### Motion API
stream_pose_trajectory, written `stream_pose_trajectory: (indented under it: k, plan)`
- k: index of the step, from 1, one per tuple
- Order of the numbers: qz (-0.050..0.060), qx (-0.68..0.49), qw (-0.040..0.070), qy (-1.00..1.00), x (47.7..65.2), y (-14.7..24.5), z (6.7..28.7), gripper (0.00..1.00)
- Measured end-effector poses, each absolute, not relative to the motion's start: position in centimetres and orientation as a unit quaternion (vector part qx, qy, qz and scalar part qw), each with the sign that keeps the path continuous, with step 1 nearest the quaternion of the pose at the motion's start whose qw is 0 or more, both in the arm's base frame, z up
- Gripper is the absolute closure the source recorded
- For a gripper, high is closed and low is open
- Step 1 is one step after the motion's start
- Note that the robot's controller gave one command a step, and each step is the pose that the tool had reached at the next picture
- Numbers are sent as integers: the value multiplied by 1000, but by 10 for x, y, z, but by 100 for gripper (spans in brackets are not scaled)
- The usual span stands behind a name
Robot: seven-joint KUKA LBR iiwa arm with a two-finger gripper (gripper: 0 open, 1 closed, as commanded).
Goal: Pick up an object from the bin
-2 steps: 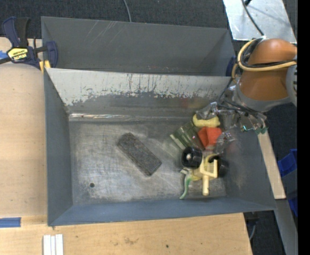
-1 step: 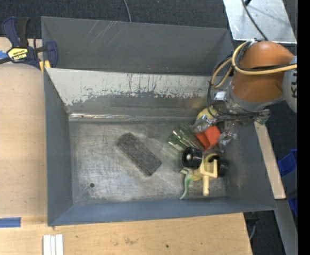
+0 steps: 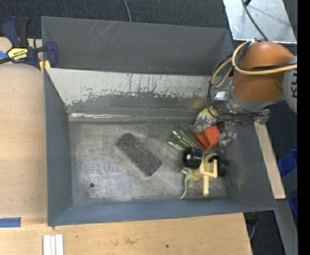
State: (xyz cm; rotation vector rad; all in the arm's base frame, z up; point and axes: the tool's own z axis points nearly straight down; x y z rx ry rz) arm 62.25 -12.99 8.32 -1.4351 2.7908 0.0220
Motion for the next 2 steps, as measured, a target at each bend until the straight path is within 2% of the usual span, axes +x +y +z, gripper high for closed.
stream_pose_trajectory:
  k: [2]
  plan:
    - [-3, -460, 4, 888, 620, -133, 158, 100]
